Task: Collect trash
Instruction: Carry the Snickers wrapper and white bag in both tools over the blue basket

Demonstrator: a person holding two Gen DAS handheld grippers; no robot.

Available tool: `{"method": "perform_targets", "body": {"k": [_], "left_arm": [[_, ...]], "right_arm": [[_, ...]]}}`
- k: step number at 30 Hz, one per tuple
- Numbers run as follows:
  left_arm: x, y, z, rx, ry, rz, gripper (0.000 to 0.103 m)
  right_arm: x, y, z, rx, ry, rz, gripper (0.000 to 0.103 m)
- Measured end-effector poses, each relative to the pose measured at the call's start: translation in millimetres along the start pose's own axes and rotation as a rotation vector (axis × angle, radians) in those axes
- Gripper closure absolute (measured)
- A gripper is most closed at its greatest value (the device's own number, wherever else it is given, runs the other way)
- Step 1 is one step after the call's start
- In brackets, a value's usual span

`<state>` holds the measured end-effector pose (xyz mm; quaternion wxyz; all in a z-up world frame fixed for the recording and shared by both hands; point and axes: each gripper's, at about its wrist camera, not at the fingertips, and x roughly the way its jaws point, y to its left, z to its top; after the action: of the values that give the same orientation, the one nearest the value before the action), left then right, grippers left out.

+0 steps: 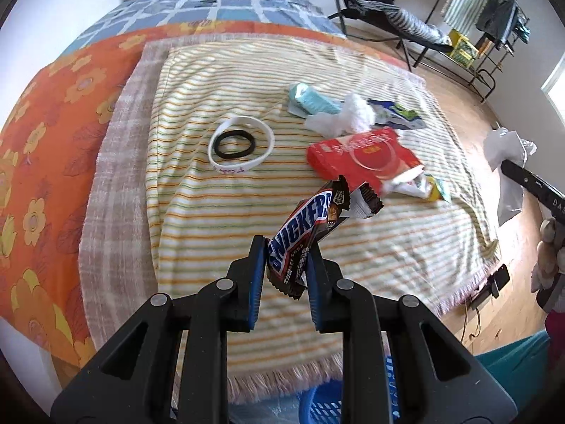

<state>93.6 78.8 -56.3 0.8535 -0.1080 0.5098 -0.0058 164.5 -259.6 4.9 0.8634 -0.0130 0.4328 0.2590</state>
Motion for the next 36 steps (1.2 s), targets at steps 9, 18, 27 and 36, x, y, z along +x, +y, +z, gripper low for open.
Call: {"method": "perform_targets", "body": {"k": [9,18,27,36], "left_arm": [[-19,-28,-35,0.055,0.001,-0.041,0.082],[-26,-46,-73,0.088,0.019,-0.072,0.082],[-22,-61,-107,0.128,0.060,-0.096,0.082],[-9,-69,-138,0.146,0.123,-0.095,0.082]], "right_arm": [[-35,45,-44,-0.086,0.019,0.076,0.070],[-54,75,-85,-0.160,0.047,0.117,0.069],[-56,95,-127,-0.216,0.121,0.131,0.068],[-49,102,-164,-0.228,0.197,0.150,0.068]]}}
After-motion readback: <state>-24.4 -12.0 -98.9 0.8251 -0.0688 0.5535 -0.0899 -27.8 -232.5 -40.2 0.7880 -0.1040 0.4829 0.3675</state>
